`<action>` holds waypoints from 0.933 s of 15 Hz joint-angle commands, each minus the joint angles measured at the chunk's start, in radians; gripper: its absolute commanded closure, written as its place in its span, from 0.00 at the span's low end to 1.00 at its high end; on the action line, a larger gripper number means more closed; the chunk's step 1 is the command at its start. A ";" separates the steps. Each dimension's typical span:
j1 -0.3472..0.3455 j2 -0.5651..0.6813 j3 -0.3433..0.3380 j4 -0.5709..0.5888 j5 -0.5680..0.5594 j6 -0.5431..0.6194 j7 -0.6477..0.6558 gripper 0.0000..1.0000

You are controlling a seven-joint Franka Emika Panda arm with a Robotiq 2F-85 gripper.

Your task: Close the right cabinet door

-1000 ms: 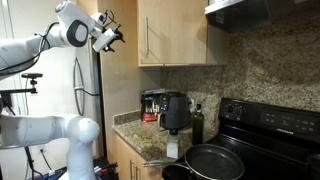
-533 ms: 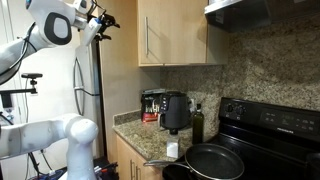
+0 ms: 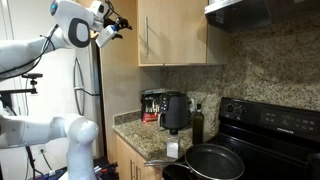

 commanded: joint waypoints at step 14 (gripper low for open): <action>0.121 0.512 0.010 0.293 0.112 0.104 0.224 0.00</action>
